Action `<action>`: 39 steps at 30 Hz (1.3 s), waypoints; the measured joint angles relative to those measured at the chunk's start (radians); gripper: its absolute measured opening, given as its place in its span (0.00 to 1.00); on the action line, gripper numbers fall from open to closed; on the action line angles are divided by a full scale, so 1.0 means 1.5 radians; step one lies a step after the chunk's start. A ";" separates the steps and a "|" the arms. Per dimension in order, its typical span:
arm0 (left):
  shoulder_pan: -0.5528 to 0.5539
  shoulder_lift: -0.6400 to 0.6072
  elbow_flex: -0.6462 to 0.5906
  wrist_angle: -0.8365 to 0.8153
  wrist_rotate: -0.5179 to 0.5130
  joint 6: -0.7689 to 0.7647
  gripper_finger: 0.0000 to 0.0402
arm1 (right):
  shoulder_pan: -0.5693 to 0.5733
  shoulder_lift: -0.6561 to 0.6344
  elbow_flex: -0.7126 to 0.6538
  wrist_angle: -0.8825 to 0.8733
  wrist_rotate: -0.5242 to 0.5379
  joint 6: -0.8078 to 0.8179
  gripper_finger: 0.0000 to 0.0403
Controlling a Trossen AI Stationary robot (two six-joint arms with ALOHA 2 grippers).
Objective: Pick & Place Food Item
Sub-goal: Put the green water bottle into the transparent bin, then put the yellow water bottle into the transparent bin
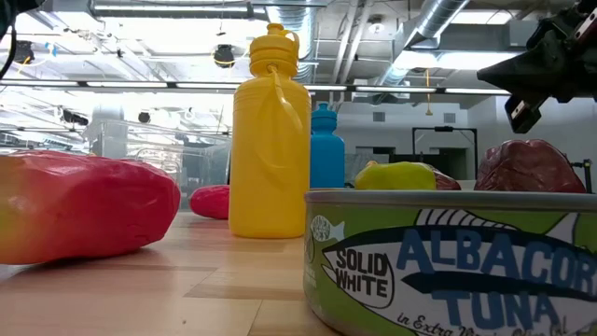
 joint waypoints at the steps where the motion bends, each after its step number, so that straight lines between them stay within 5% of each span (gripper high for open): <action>1: 0.000 0.000 0.000 0.001 0.000 0.000 0.34 | 0.000 0.000 0.000 0.000 0.000 0.000 0.00; 10: 0.000 -0.041 -0.003 0.023 0.009 0.000 0.51 | 0.000 0.000 0.000 0.000 0.000 0.000 0.00; 18: 0.020 -0.119 -0.003 0.037 -0.006 0.000 0.54 | 0.000 0.000 0.000 0.000 0.000 0.000 0.00; 32: 0.166 -0.240 -0.001 0.331 -0.335 0.003 0.51 | 0.000 0.000 0.000 0.000 0.000 -0.016 0.00; 34: 0.211 -0.243 -0.001 0.393 -0.319 0.064 0.52 | 0.000 0.000 0.000 0.000 0.000 -0.016 0.00; 39: 0.350 -0.205 -0.001 0.714 -0.075 0.405 0.53 | 0.000 0.000 0.000 0.000 0.000 -0.016 0.00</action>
